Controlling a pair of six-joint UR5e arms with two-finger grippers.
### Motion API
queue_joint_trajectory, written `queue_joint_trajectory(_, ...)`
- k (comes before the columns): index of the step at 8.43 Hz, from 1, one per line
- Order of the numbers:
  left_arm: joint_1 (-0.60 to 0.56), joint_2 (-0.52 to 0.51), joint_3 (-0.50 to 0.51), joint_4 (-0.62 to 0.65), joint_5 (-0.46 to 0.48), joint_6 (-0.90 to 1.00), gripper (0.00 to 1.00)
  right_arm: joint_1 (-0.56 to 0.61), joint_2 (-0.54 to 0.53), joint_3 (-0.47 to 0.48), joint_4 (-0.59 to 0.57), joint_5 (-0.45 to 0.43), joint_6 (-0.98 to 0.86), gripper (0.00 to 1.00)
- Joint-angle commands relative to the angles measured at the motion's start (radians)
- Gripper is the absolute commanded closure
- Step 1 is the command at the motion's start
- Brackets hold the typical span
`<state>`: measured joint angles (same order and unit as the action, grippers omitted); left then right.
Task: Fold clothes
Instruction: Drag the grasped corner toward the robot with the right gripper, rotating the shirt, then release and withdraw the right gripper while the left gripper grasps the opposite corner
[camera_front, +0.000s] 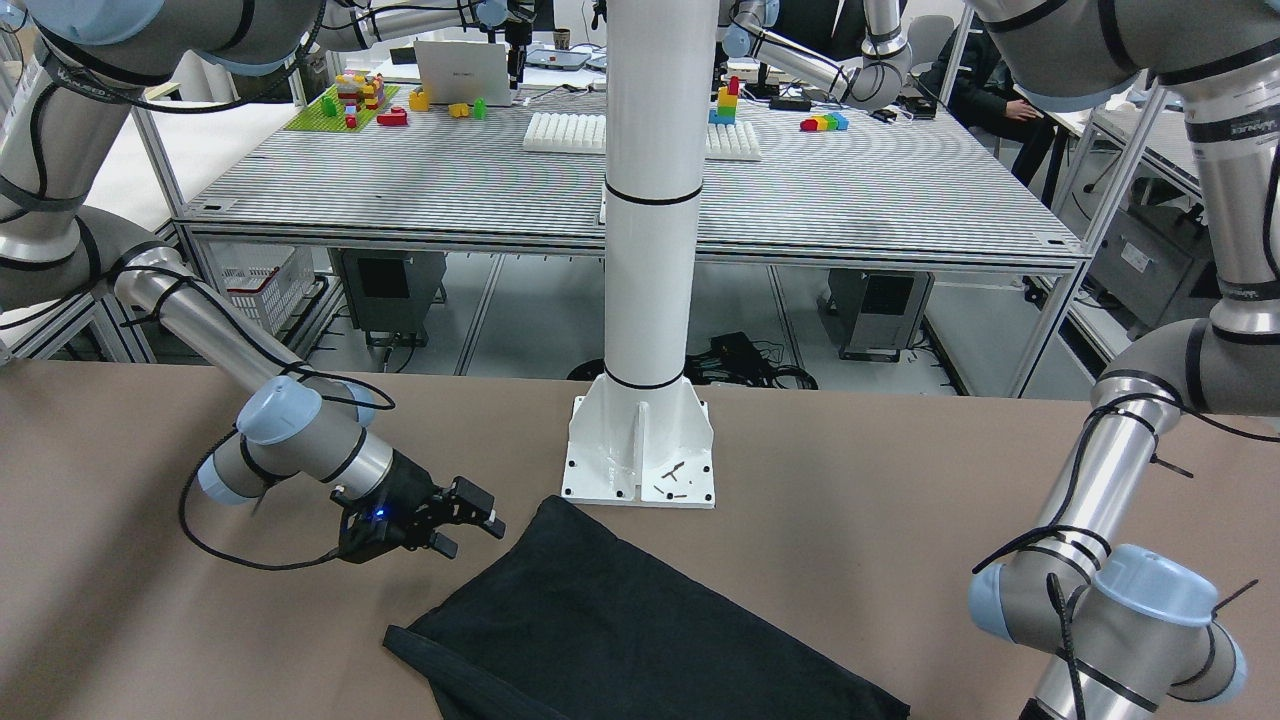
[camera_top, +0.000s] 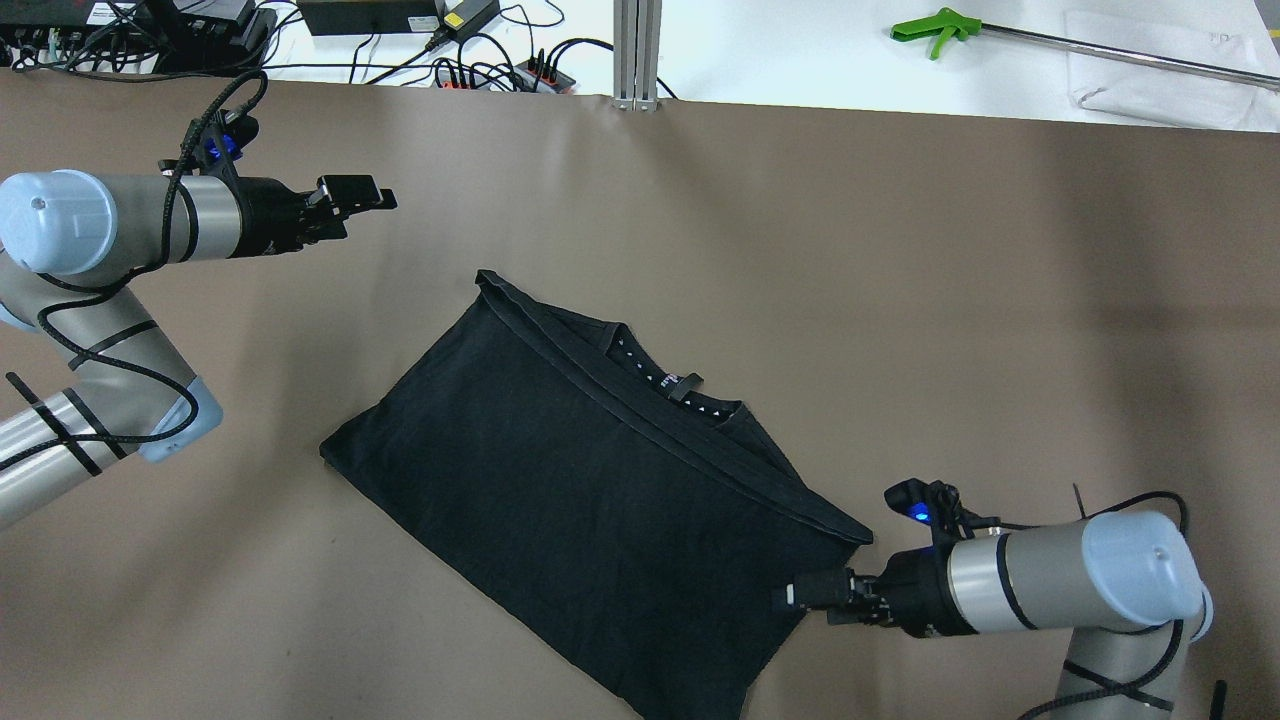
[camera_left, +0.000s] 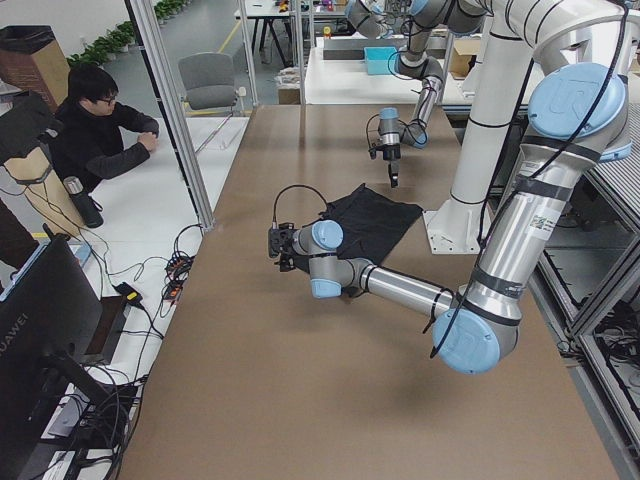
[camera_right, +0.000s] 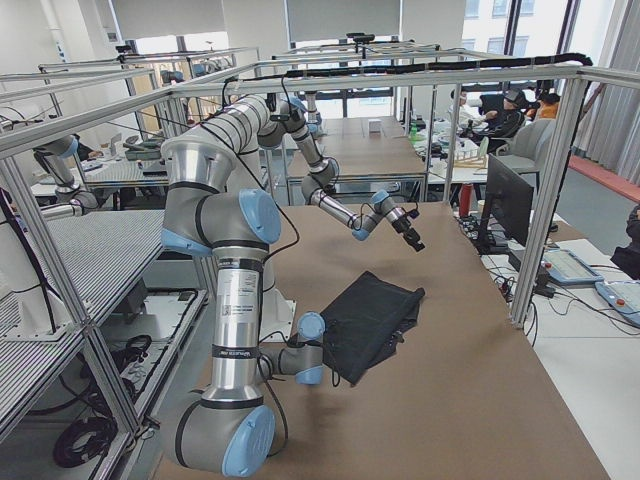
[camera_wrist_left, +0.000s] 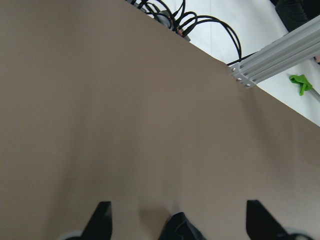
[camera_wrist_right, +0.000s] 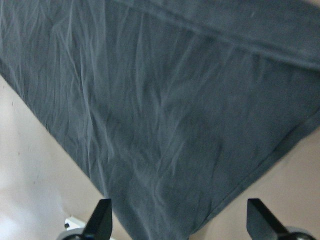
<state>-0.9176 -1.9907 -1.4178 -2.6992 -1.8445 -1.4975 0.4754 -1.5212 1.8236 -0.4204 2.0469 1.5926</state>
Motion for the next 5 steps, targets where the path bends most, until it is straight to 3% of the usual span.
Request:
queue_joint_trajectory(1,0.038,0.118,-0.08,0.056,-0.027,-0.006,0.06,0.165,0.045,-0.003,-0.142,0.029,-0.064,0.06)
queue_joint_trajectory(3,0.103,0.257,-0.228,0.056,-0.024,-0.013,0.06,0.199,0.096,-0.003,-0.189,0.01,-0.074,0.06)
queue_joint_trajectory(5,0.161,0.271,-0.24,0.055,-0.006,-0.032,0.06,0.238,0.102,-0.003,-0.19,0.012,-0.075,0.06)
